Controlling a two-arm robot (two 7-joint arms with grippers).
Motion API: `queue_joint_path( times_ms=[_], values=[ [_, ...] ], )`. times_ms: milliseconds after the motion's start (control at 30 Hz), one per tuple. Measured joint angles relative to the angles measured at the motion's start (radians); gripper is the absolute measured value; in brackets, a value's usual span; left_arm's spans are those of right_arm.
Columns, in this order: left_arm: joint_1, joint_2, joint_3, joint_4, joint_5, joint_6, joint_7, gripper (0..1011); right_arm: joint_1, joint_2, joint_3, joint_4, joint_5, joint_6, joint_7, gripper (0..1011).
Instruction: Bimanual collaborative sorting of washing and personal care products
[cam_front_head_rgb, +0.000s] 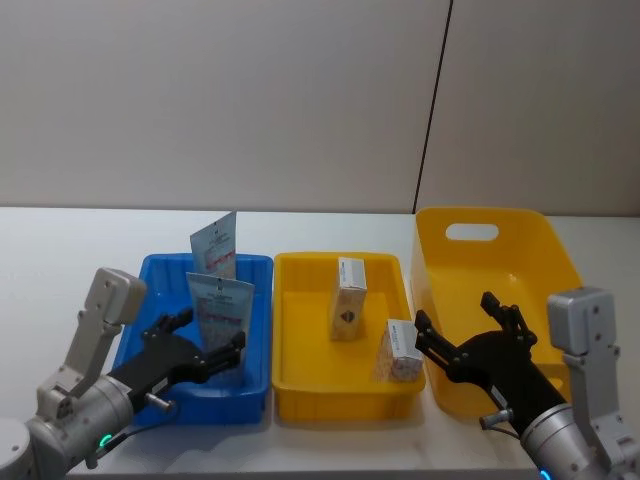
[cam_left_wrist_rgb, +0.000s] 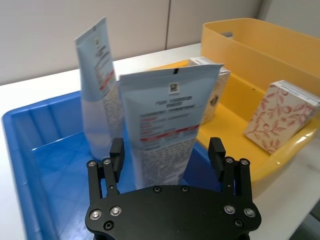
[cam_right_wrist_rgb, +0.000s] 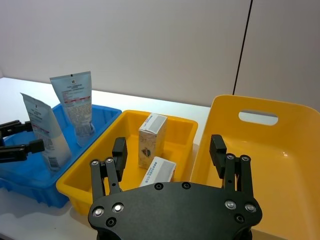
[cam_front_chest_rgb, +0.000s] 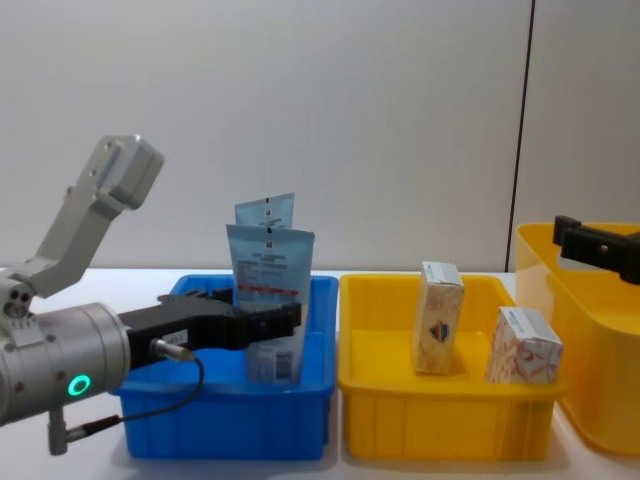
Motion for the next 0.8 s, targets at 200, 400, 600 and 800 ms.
queue_joint_path(
  times_ms=[200,400,600,800],
  values=[
    [-0.015,-0.009,0.007,0.021,-0.009,0.009,-0.032,1001,0.000,0.000,0.000,0.000,0.000,0.000,0.000,1003],
    [-0.011,-0.007,0.013,0.019,-0.021,0.036,-0.048,1001,0.000,0.000,0.000,0.000,0.000,0.000,0.000,1003],
    [0.000,0.000,0.016,0.011,-0.027,0.056,-0.050,1001,0.000,0.000,0.000,0.000,0.000,0.000,0.000,1003],
    [0.000,0.000,0.018,0.019,-0.028,0.062,-0.048,1001,0.000,0.000,0.000,0.000,0.000,0.000,0.000,1003]
  ],
)
